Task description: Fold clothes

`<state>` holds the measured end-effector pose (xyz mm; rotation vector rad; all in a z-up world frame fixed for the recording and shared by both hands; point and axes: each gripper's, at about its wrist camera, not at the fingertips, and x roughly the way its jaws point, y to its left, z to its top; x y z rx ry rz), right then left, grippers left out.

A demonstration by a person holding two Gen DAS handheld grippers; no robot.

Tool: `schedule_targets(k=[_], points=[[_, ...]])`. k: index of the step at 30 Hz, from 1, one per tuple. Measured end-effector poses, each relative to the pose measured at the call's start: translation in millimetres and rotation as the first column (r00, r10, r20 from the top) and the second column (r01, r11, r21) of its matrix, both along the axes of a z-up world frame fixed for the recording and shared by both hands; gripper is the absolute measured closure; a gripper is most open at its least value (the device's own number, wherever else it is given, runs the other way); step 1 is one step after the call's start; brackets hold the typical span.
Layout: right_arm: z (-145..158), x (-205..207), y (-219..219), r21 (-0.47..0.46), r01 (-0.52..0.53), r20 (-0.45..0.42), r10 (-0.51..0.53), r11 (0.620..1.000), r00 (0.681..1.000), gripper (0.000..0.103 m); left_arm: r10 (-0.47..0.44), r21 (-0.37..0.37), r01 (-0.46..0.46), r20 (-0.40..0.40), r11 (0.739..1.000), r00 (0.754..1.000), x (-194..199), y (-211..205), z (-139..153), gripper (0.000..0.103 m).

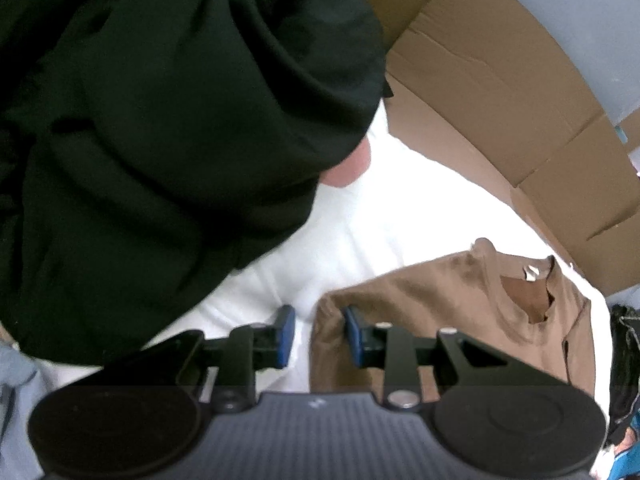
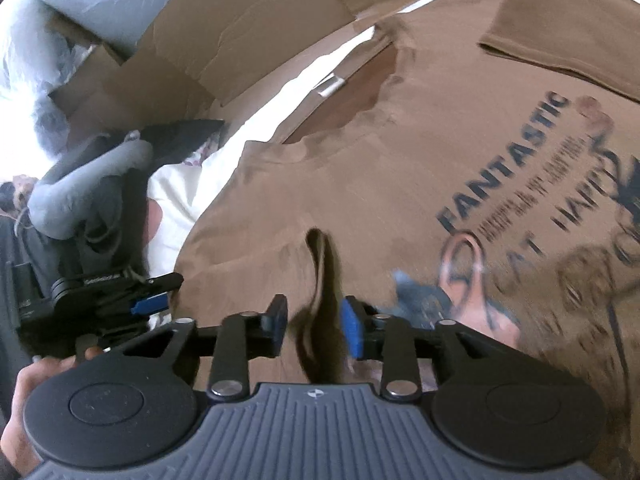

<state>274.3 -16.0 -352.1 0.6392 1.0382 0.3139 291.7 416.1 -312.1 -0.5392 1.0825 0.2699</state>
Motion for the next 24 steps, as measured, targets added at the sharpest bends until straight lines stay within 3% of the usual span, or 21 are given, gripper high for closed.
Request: schedule_targets(k=[7,12,14,16,24], points=[[-1.4,-36.2,-12.0,0.034,0.001,-0.047,0.000,0.999,0.999,0.068,-0.001,0.113,0.000,0.008,0.994,1.000,-20.9,-16.7,34.2,0.072],[-5.2,-58.9,-14.0,0.064,0.003,-0.081,0.002,0.998,0.997,0.068,-0.027,0.099,0.022,0.049,0.995,0.998,-35.1,-32.8,58.4,0.072],[-8.5,-65.8,-14.7,0.081,0.013,-0.105,-0.004,0.997,0.994,0.068,-0.041,0.077,0.037,0.054,0.996,0.998,-26.1,-57.9,52.0,0.072],[-12.3,-72.0,-16.4,0.108,0.035,-0.138,-0.020,0.994,0.990,0.068,-0.074,0.062,0.071,0.049,0.996,0.996,-1.1,-86.0,-0.1,0.072],[-21.0,-86.6,-9.2,0.102,0.064,-0.201,-0.042,0.993,0.979,0.063,-0.165,0.021,0.165,0.018,0.986,0.986,-0.4,-121.5,-19.6,0.072]])
